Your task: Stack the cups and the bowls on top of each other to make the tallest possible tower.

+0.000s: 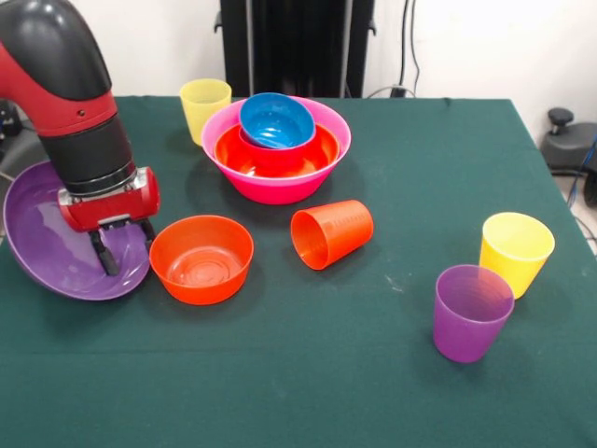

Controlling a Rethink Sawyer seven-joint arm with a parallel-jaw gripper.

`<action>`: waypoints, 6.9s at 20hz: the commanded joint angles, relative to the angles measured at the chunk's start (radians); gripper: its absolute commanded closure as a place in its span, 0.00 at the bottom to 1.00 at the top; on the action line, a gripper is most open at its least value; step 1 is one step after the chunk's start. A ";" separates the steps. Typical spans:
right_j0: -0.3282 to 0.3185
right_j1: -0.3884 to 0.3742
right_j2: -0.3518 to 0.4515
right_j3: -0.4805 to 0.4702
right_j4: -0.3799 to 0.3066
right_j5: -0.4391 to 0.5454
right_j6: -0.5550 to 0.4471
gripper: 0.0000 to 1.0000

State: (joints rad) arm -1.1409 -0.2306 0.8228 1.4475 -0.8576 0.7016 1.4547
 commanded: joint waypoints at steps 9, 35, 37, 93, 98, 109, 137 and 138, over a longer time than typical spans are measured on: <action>0.096 -0.116 -0.102 0.144 -0.094 -0.038 -0.081 0.00; 0.132 -0.154 -0.172 0.061 -0.090 -0.102 -0.093 0.00; 0.124 -0.141 -0.164 0.037 -0.090 -0.096 -0.119 0.00; 0.098 -0.020 -0.141 -0.082 -0.113 -0.092 -0.242 0.00; 0.096 -0.013 -0.146 -0.085 -0.120 -0.106 -0.231 0.00; 0.063 -0.054 -0.116 -0.025 -0.066 -0.074 -0.207 1.00; 0.083 -0.480 -0.057 0.257 0.175 0.072 -0.113 1.00; 0.088 -0.510 -0.057 0.281 0.188 0.070 -0.090 1.00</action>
State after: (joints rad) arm -1.1032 -0.6224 0.7501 1.6133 -0.7114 0.6536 1.4547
